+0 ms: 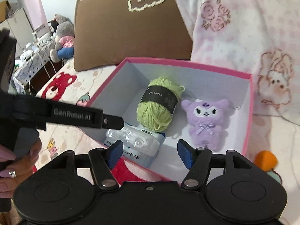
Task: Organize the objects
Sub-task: 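Open the right gripper to release the white box in the pink box, then withdraw the right gripper and move it toward the white tissue pack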
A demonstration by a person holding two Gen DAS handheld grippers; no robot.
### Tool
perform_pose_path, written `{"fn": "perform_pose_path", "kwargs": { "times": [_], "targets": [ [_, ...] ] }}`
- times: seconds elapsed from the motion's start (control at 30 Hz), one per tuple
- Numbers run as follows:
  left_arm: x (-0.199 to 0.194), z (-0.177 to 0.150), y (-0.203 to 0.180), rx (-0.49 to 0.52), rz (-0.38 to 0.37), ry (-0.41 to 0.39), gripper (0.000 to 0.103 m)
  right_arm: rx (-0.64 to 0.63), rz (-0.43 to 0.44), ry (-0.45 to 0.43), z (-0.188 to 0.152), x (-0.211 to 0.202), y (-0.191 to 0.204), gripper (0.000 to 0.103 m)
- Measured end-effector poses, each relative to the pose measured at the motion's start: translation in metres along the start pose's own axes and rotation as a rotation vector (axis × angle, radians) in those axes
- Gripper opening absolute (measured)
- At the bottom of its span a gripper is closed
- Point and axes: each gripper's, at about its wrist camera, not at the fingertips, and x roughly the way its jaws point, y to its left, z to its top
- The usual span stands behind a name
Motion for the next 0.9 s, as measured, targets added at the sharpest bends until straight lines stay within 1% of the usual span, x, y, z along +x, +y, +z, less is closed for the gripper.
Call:
{"fn": "perform_pose_path", "kwargs": {
  "times": [0.07,0.2,0.3,0.37,0.43,0.57,0.67,0.77,0.83,0.9],
  "targets": [
    [-0.007,0.0,-0.003,0.007,0.017,0.002,0.048,0.012,-0.016,-0.004,0.0,-0.011,0.0,0.069],
    [-0.026,-0.002,-0.012,0.04,0.003,0.002,0.049,-0.022,-0.052,-0.007,0.0,-0.035,0.004,0.069],
    [-0.043,-0.006,-0.024,0.1,0.016,0.002,0.049,-0.073,-0.084,-0.027,0.002,-0.061,0.009,0.073],
    [-0.054,-0.013,-0.037,0.19,0.024,0.01,0.05,-0.106,-0.113,-0.037,0.002,-0.075,0.013,0.074],
    [-0.066,-0.016,-0.042,0.214,0.014,0.016,0.05,-0.13,-0.136,-0.043,-0.001,-0.086,0.017,0.074],
    [-0.092,-0.02,-0.052,0.245,-0.009,0.019,0.052,-0.14,-0.152,-0.034,-0.007,-0.105,0.022,0.075],
    [-0.114,-0.024,-0.059,0.27,-0.022,0.003,0.055,-0.165,-0.17,-0.029,-0.011,-0.12,0.029,0.079],
    [-0.131,-0.028,-0.065,0.291,-0.032,-0.009,0.056,-0.201,-0.204,0.014,-0.017,-0.132,0.037,0.079],
    [-0.141,-0.033,-0.069,0.311,-0.037,-0.012,0.057,-0.218,-0.226,0.017,-0.023,-0.14,0.042,0.079],
    [-0.148,-0.038,-0.073,0.326,-0.047,-0.003,0.057,-0.212,-0.23,0.023,-0.027,-0.149,0.044,0.079]
  ]
}}
